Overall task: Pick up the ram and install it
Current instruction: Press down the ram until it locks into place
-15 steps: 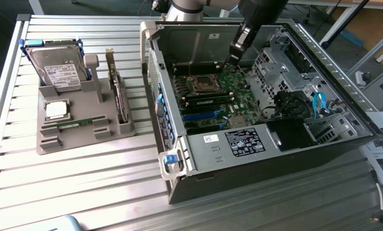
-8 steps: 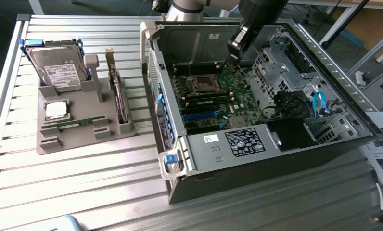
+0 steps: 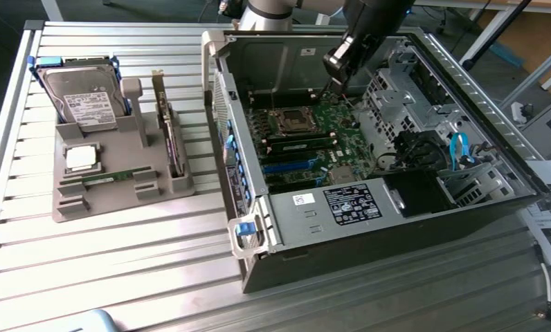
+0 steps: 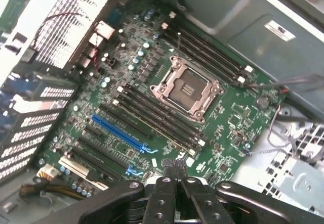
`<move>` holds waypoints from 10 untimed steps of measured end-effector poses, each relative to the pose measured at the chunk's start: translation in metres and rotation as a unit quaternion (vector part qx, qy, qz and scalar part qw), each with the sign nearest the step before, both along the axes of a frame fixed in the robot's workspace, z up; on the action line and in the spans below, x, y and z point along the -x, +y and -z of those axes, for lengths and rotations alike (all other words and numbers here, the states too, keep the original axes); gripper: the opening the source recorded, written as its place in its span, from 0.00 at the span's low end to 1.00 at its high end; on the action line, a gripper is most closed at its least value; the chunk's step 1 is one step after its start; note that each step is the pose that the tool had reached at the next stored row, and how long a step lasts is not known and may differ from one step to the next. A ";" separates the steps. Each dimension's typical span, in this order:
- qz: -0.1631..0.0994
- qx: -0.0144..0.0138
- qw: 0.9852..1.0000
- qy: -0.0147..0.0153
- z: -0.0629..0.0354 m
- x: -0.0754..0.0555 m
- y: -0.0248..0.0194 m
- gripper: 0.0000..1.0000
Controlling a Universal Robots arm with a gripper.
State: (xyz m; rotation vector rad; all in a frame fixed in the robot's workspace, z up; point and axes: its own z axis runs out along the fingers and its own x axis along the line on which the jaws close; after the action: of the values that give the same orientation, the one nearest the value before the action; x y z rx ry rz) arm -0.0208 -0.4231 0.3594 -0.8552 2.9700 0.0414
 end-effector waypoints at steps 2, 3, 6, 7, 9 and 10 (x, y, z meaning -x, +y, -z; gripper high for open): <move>0.015 0.000 1.000 0.000 0.0001 0.000 0.0000 0.11; 0.023 0.000 1.000 0.000 0.0001 0.000 0.0000 0.11; 0.045 0.000 0.999 0.000 0.0002 0.000 0.0000 0.11; 0.052 0.000 0.999 0.000 0.0002 0.000 0.0000 0.11; 0.068 0.000 0.998 0.000 0.0002 0.000 0.0000 0.11; 0.078 0.000 0.997 0.000 0.0003 0.000 0.0000 0.11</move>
State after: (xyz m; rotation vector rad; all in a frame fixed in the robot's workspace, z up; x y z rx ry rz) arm -0.0208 -0.4231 0.3592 -0.6197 3.0260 0.0351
